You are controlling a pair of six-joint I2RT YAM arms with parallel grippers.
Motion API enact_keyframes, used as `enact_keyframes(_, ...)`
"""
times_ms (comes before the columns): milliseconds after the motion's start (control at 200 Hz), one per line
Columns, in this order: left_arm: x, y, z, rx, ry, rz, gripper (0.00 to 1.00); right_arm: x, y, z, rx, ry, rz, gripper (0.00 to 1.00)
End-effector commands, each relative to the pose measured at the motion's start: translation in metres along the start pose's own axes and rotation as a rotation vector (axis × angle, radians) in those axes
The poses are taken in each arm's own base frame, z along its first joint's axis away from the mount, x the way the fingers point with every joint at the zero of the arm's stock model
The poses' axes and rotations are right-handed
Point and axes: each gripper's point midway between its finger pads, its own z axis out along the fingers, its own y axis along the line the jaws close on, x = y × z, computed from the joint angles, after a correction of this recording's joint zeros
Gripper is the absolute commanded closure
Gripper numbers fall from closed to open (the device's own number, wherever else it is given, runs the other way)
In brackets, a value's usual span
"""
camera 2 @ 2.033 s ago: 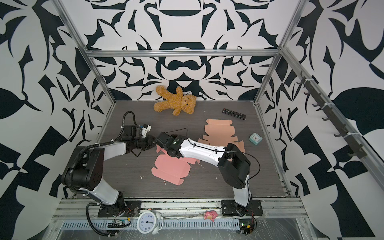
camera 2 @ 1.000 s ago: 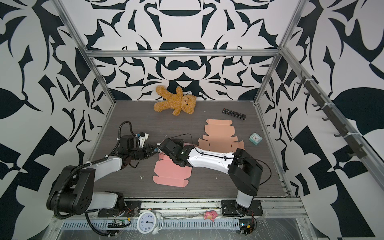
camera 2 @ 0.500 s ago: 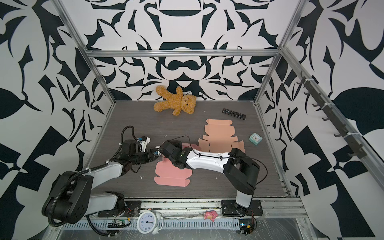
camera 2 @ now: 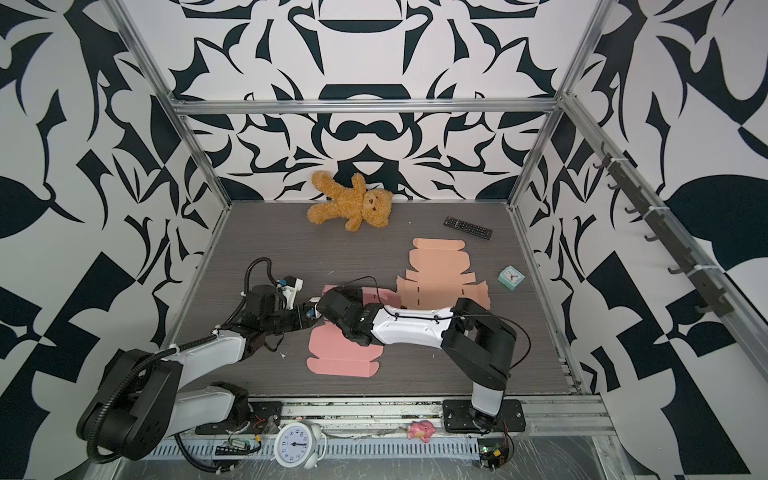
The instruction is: Fold the paper box
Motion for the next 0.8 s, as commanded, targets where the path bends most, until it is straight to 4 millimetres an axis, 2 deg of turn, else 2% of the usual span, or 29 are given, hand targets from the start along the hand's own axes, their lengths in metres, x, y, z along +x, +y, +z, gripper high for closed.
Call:
enact_keyframes(0,-0.003,-0.003,-0.003,0.005,-0.033,0.025,0.47,-0.006,-0.007,-0.015,0.014,-0.046,0.024,1.0)
enact_keyframes(220,0.005,-0.001,-0.006,-0.02,-0.038,0.014,0.45,-0.001,-0.008,-0.016,0.052,-0.035,0.006,1.0)
enact_keyframes(380,0.01,0.0,-0.005,-0.036,-0.035,0.024,0.43,0.001,-0.016,-0.02,0.1,-0.042,0.011,1.0)
enact_keyframes(650,0.006,0.004,-0.002,-0.041,-0.079,0.056,0.41,0.013,-0.028,-0.03,0.156,-0.01,0.012,1.0)
enact_keyframes(795,0.004,-0.002,0.001,-0.002,-0.084,0.08,0.39,0.024,-0.027,-0.038,0.14,0.019,0.028,1.0)
